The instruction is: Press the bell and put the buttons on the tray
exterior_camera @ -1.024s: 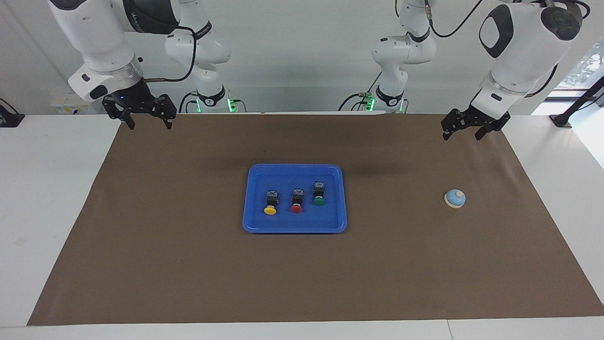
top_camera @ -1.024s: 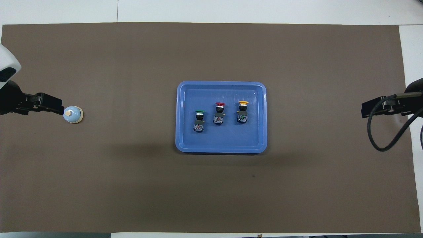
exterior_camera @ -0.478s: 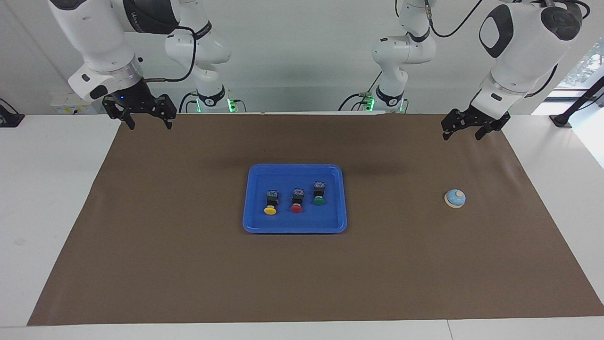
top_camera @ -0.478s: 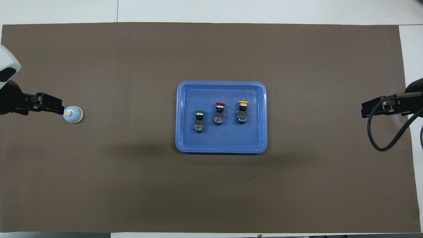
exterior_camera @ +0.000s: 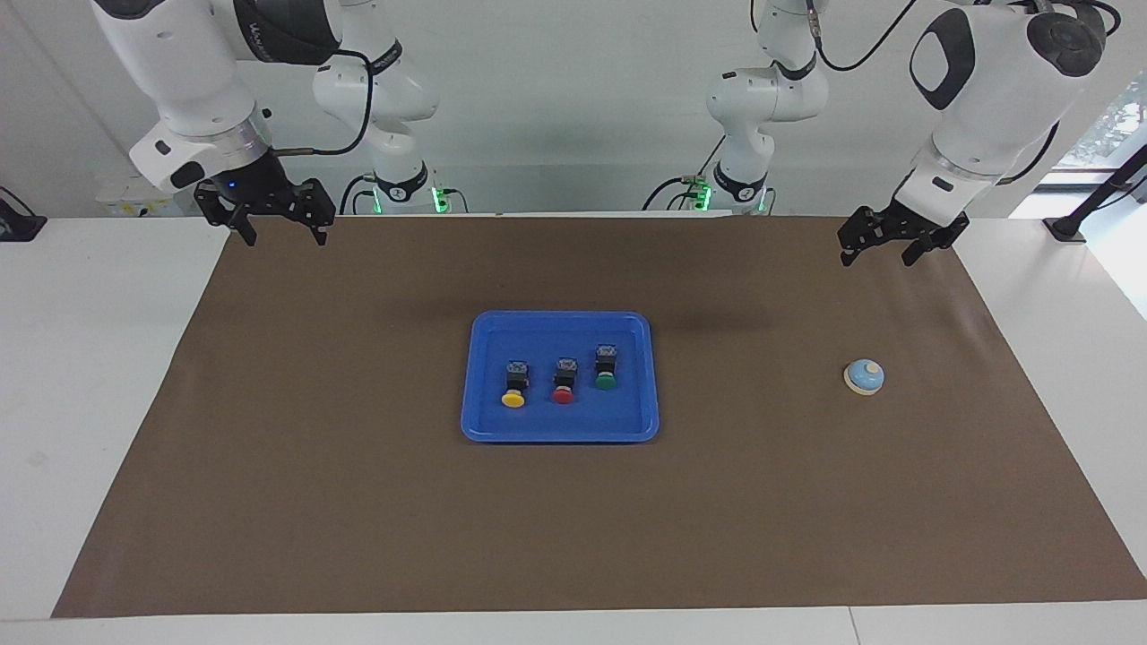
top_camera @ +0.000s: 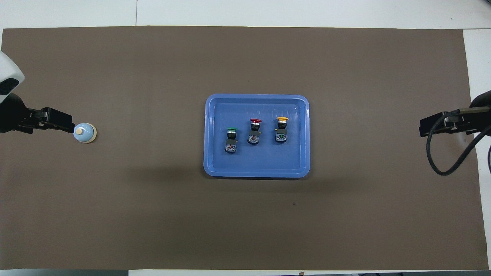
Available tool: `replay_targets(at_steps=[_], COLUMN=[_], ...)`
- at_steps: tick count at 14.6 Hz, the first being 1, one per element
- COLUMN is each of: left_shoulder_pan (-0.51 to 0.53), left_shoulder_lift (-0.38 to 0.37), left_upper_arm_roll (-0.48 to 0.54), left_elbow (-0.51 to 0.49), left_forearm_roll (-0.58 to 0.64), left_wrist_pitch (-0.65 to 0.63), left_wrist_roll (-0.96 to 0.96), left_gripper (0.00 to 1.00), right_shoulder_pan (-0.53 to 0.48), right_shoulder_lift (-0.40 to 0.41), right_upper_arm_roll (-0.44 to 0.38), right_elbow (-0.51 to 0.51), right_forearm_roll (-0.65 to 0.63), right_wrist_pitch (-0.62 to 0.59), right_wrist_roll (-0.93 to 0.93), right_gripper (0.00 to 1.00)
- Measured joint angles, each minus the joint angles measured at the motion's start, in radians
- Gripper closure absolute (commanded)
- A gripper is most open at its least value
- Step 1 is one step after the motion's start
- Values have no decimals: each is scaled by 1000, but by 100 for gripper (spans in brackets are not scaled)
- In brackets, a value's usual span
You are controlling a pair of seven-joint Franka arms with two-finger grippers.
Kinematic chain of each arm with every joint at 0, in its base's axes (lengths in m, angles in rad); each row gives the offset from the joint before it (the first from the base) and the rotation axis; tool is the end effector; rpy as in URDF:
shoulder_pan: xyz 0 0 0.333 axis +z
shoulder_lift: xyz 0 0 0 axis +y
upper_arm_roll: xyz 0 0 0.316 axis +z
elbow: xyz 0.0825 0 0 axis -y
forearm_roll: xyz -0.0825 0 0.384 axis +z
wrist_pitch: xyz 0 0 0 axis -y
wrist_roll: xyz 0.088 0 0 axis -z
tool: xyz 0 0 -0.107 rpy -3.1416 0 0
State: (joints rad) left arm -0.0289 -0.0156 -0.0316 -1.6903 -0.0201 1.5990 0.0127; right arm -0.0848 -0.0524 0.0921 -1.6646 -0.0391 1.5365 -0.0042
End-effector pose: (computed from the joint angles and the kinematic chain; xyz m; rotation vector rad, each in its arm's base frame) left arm 0.5466 -0.0353 0.5791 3.1196 -0.1121 -0.1189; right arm 0.5326 0.0008 0.6061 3.0953 0.0175 -0.1175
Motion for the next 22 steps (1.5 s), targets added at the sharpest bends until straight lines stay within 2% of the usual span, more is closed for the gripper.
replay_targets(at_steps=[1,2,3,8,14,17,22], left_shoulder_pan=[0,0,1,81,152,152,155], left_shoulder_lift=[0,0,0,6,132,149,197], left_upper_arm_roll=[1,2,3,9,11,9,10], left_elbow=[0,-1,-4,-107,-243,-317,-357], left_forearm_roll=[0,0,0,2,2,2,2], left_wrist_pitch=[0,1,6,159,429,546,620], left_wrist_roll=[-3,-6,-7,6,81,81,82], left_gripper=[18,71,100,100,100,100,100], right_shoulder_pan=[0,0,0,0,0,0,0], right_shoulder_lift=[0,0,0,0,0,0,0], right_upper_arm_roll=[0,0,0,0,0,0,0], right_elbow=[0,0,0,0,0,0,0], right_forearm_roll=[0,0,0,0,0,0,0], right_wrist_pitch=[0,0,0,0,0,0,0], right_wrist_roll=[0,0,0,0,0,0,0], right_gripper=[0,0,0,0,0,0,0])
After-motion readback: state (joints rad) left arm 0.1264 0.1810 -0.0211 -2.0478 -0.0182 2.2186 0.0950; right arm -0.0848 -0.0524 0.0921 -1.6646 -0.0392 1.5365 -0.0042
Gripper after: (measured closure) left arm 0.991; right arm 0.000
